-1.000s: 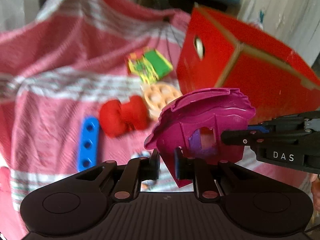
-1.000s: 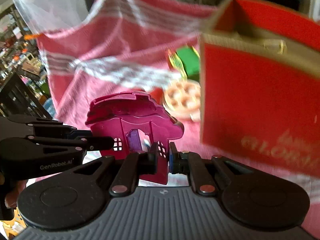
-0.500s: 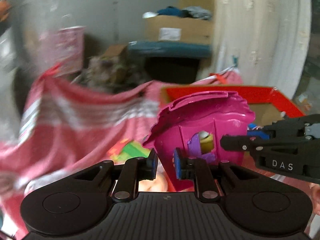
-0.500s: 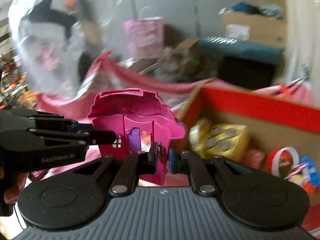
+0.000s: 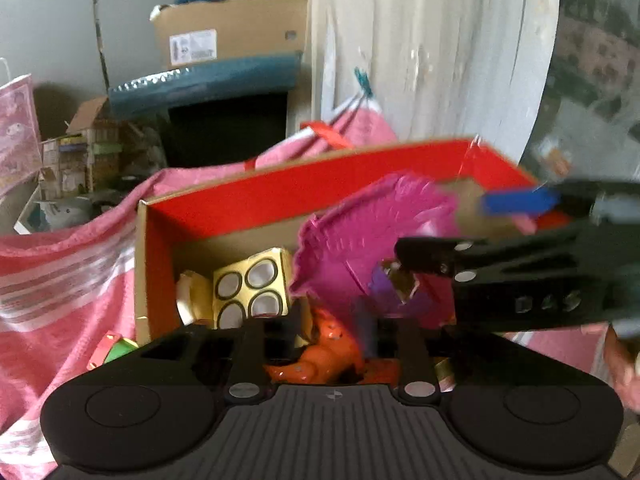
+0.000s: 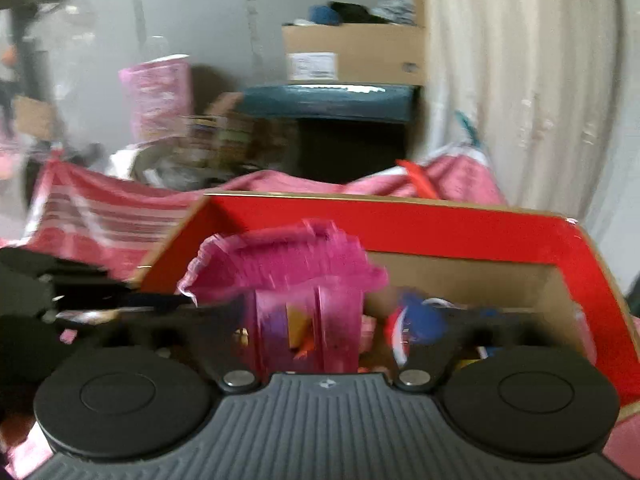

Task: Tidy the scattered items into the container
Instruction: 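Carry the magenta house into the red box and open the left gripper while the right gripper follows, then withdraw both grippers from the red box back toward the toys, then close the left gripper on the Doraemon figure while the right gripper pinches it from above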

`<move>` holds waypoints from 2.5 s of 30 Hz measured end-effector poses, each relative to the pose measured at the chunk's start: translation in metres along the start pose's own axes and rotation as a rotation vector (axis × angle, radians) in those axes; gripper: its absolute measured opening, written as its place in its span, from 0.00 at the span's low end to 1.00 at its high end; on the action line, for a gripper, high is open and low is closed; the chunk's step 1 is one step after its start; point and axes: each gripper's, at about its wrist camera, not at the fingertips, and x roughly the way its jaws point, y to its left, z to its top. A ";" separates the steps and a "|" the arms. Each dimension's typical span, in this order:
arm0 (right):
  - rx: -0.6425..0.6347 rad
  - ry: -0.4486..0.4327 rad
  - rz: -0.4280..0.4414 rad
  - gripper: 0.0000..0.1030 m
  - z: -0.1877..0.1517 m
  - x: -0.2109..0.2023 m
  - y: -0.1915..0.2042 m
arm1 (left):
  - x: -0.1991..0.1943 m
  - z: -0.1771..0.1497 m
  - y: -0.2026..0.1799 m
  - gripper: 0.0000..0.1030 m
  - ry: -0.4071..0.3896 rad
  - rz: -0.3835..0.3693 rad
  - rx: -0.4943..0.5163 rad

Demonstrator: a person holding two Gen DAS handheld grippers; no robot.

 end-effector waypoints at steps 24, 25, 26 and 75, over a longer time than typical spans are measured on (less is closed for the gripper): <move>0.001 0.106 0.031 0.95 -0.019 0.033 0.012 | 0.007 -0.023 0.033 0.97 0.059 0.158 0.026; 0.003 0.107 0.031 0.95 -0.019 0.032 0.012 | 0.005 -0.023 0.032 0.97 0.056 0.157 0.034; 0.004 0.108 0.031 0.95 -0.020 0.032 0.013 | 0.004 -0.023 0.031 0.98 0.054 0.153 0.039; -0.095 0.449 0.315 0.64 -0.147 0.055 0.236 | -0.044 -0.296 0.190 0.91 0.267 0.152 -0.244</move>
